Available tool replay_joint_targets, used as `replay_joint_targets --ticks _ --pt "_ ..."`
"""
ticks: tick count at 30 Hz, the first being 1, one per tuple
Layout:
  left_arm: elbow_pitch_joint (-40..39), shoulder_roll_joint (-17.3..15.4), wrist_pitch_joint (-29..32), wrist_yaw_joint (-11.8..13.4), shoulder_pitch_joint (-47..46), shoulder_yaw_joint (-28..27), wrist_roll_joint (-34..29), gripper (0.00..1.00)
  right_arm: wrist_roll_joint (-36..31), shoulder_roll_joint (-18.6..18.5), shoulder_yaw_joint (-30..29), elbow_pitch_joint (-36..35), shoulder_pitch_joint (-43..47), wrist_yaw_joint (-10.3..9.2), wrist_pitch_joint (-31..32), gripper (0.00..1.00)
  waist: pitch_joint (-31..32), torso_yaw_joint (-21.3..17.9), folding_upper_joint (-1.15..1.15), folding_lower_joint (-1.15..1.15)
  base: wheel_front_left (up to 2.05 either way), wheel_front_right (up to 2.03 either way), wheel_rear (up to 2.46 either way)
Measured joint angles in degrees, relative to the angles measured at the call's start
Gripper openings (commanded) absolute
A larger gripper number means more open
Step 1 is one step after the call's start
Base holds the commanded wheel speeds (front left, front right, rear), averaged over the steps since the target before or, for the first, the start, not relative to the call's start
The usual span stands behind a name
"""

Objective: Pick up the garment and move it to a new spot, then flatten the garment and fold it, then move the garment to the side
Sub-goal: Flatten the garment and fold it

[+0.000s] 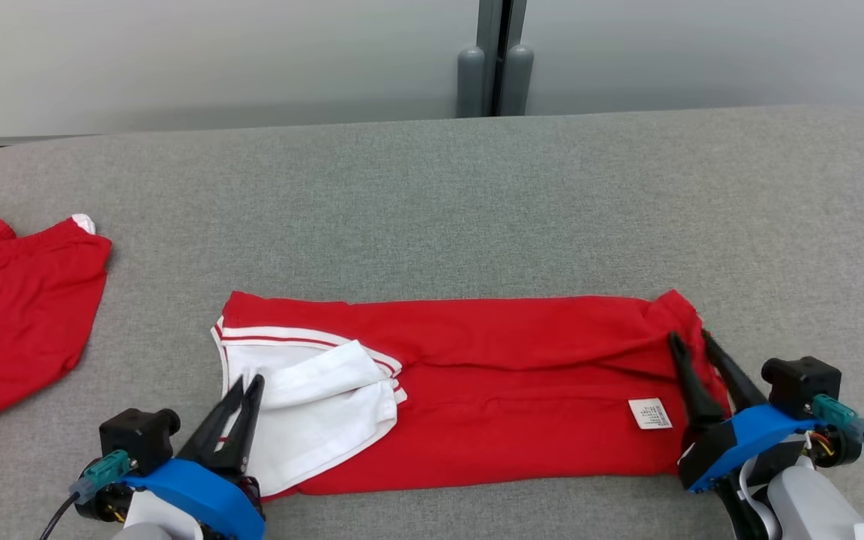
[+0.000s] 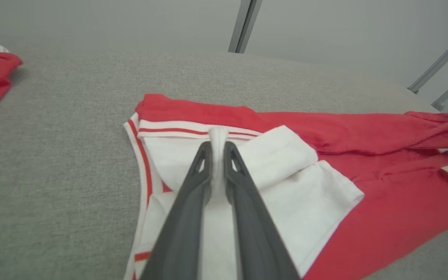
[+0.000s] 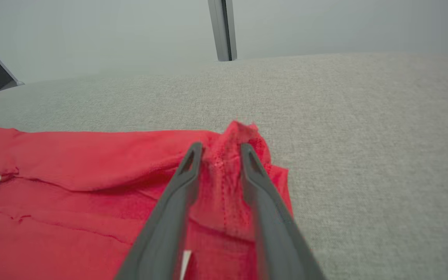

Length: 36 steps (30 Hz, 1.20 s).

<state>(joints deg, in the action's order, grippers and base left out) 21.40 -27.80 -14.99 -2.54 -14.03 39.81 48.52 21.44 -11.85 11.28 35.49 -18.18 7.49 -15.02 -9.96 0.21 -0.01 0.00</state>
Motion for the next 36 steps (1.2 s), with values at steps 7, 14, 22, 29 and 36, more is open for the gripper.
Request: replay_joint_targets --ticks 7,14,22,29,36 --pt "-3.28 2.91 -0.01 0.63 2.22 -8.69 -8.36 1.00 0.58 0.64 -4.07 -6.41 1.50 0.00 -0.01 1.00 1.11 -0.09 0.00 0.00 0.00 0.00 0.00" --pt "-9.39 9.82 -0.01 1.54 6.34 -22.12 -21.12 1.00 -0.05 0.57 -5.12 -2.72 -0.04 0.00 -0.01 1.00 1.11 0.35 0.01 0.00 0.00 0.00 0.00" --pt "-13.04 17.92 -0.01 -0.43 9.93 -35.52 -30.71 1.00 -1.74 1.05 -6.08 9.55 -3.57 0.00 0.26 1.00 0.09 1.37 0.01 0.00 0.00 0.00 0.00" --pt "-14.22 21.80 -0.01 -2.22 11.50 -43.29 -37.12 1.00 -1.72 1.96 -5.57 16.89 -5.89 0.00 0.20 1.00 -1.03 1.53 0.01 0.01 0.00 0.00 0.00" --pt "-13.43 23.62 -0.01 -3.57 12.39 -46.64 -40.33 1.00 0.23 2.96 -2.43 20.01 -6.83 -0.10 -0.19 0.24 -0.90 1.59 0.01 0.00 0.00 0.00 0.00"
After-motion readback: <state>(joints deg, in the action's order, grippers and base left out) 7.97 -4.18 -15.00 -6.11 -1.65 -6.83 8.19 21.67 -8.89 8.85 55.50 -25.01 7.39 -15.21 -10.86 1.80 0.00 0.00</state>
